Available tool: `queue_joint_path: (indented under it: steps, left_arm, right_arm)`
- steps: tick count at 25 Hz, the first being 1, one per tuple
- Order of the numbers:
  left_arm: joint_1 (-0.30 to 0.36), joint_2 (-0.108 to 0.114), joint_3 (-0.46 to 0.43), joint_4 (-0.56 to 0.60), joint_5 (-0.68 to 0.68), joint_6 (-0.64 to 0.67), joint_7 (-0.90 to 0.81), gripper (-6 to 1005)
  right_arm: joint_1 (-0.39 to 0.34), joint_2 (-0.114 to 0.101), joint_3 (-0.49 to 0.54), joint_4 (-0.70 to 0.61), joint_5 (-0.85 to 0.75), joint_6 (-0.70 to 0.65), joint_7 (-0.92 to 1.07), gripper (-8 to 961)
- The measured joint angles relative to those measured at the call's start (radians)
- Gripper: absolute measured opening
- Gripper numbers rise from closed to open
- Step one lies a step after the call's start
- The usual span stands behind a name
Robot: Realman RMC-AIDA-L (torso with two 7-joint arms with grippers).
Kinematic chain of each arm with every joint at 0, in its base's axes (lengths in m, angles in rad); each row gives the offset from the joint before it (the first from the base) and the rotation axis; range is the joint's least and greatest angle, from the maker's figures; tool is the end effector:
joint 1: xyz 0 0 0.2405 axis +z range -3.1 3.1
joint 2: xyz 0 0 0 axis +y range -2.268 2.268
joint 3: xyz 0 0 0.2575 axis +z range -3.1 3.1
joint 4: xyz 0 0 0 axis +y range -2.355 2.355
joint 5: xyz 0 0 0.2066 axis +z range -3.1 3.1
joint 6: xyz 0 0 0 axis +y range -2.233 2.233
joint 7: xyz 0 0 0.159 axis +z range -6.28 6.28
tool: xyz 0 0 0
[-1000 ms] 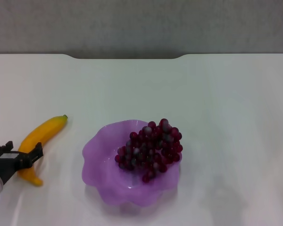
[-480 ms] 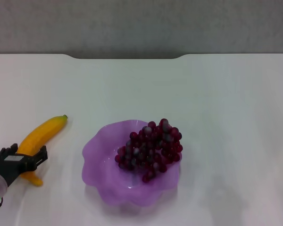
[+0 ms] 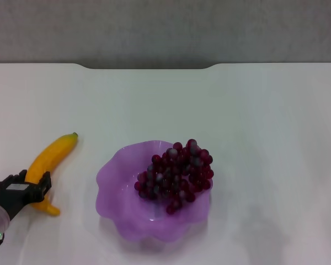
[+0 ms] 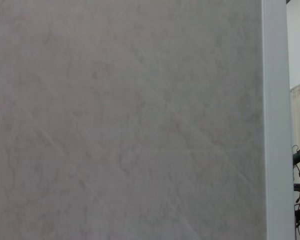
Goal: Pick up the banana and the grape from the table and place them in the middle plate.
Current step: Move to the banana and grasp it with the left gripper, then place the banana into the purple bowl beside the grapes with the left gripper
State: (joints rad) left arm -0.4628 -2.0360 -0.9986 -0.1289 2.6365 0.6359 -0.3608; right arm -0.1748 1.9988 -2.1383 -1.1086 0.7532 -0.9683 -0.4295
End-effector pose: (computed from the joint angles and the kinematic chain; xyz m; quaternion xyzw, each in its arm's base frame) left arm -0.3930 0.3412 -0.0452 -0.7443 -0.3896 -0.1129 0.5306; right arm 0.2893 0.2617 0.0322 -0.6153 0.1887 0.2724 0.7152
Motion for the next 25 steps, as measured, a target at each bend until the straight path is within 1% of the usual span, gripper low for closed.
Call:
queue_joint_path:
  steps: [2,12,15,18,22,25]
  left_arm:
    - [0.000,0.000,0.000,0.000,-0.001,0.000,0.000,624]
    - [0.001,0.002,-0.007,0.000,-0.005,-0.002,0.000,518]
    - [0.000,0.002,-0.013,0.000,-0.008,0.001,-0.004,518]
    - [-0.003,0.008,-0.021,-0.020,-0.011,0.003,-0.021,518]
    - [0.001,0.014,-0.079,-0.054,-0.011,0.034,-0.030,518]
    - [0.003,0.015,-0.095,-0.059,-0.011,0.059,-0.031,518]
  right_arm:
    - [0.000,0.000,0.000,-0.001,0.000,0.000,0.000,0]
    - [0.000,0.000,0.000,-0.001,0.000,0.000,0.000,0]
    - [0.001,0.000,0.000,0.000,0.000,0.001,0.002,0]
    - [0.002,0.000,0.001,0.002,0.000,0.006,0.011,0]
    - [0.009,0.000,0.001,0.011,0.000,0.008,0.013,0]
    - [0.015,0.000,0.000,0.021,0.000,0.011,0.014,0]
